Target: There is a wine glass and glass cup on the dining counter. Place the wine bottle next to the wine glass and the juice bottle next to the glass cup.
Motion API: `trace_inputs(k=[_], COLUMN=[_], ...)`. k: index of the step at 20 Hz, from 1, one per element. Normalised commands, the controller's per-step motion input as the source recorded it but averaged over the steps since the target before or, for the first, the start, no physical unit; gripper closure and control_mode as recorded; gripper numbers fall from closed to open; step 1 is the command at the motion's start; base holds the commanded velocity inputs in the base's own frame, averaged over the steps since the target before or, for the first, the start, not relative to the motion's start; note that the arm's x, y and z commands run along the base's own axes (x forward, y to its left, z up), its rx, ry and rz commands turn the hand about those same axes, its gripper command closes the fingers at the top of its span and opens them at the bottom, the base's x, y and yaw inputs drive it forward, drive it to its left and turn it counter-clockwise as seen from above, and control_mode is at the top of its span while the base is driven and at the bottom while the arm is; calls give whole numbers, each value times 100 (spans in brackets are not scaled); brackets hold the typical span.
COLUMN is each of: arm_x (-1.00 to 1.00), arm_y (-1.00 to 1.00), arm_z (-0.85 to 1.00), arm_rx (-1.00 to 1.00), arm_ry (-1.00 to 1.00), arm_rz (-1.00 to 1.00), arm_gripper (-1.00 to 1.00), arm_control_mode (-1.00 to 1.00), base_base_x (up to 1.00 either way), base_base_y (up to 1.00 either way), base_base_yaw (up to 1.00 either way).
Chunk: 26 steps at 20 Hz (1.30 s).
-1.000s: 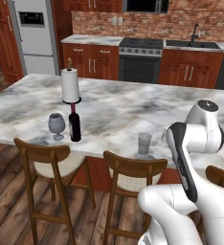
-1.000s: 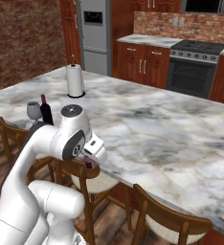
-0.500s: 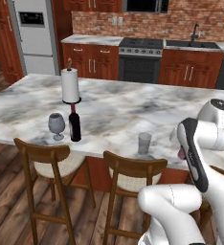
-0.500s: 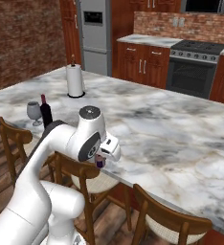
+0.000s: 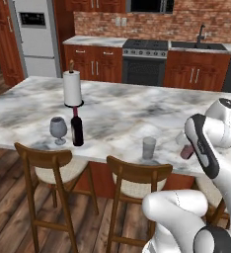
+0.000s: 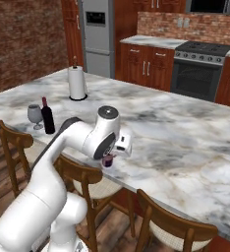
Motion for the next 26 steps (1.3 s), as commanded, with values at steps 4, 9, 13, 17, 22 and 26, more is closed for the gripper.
trace_inputs(k=[4, 9, 13, 17, 22, 26], arm_x=[33, 30, 36, 35, 32, 28], arm_y=[15, 13, 8, 1, 0, 0], arm_z=[-19, -24, -27, -25, -19, -15], arm_rx=[-12, -18, -19, -12, -1, 0], arm_ry=[0, 0, 0, 0, 0, 0], arm_rz=[16, 15, 15, 15, 18, 20], arm_gripper=[100, 100, 100, 100, 100, 100], arm_control_mode=[-100, -100, -100, -100, -100, -100], base_base_x=[0, 0, 0, 0, 0, 0], base_base_y=[0, 0, 0, 0, 0, 0], base_base_yaw=[0, 0, 0, 0, 0, 0])
